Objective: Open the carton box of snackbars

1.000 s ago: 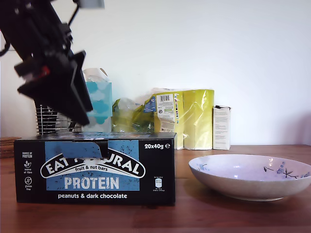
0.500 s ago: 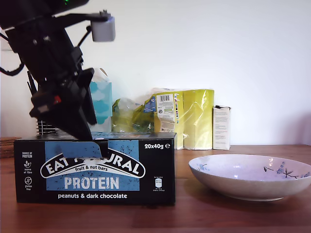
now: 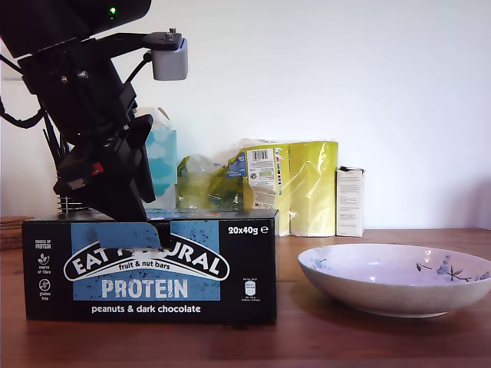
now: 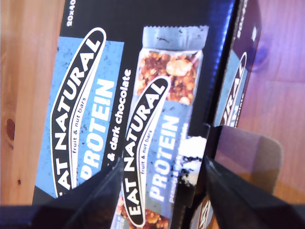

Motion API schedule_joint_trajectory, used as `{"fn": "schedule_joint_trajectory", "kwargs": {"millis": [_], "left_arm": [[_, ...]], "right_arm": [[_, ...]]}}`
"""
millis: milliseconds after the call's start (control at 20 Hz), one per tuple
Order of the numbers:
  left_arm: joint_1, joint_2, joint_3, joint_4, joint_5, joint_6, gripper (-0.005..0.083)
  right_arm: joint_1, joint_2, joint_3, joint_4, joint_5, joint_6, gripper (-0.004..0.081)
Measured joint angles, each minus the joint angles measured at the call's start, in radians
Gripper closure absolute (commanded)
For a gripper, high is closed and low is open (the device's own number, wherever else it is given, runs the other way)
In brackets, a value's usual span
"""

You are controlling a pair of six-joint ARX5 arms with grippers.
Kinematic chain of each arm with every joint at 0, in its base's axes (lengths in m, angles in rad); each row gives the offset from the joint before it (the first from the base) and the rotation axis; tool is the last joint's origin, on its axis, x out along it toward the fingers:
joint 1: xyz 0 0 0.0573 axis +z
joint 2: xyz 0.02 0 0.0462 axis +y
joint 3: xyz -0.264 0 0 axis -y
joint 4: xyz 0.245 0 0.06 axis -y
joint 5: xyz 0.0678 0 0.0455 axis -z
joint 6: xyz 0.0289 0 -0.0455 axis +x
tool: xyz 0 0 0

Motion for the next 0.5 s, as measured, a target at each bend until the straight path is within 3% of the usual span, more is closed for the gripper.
{"fn": "schedule_joint_trajectory", "kwargs": {"millis": [500], "left_arm": [[-0.011, 0.033, 0.000, 0.014, -0.002, 0.000, 0.0294]], "right_arm": [[0.000, 0.000, 0.000, 0.001, 0.000, 0.000, 0.0783]]}}
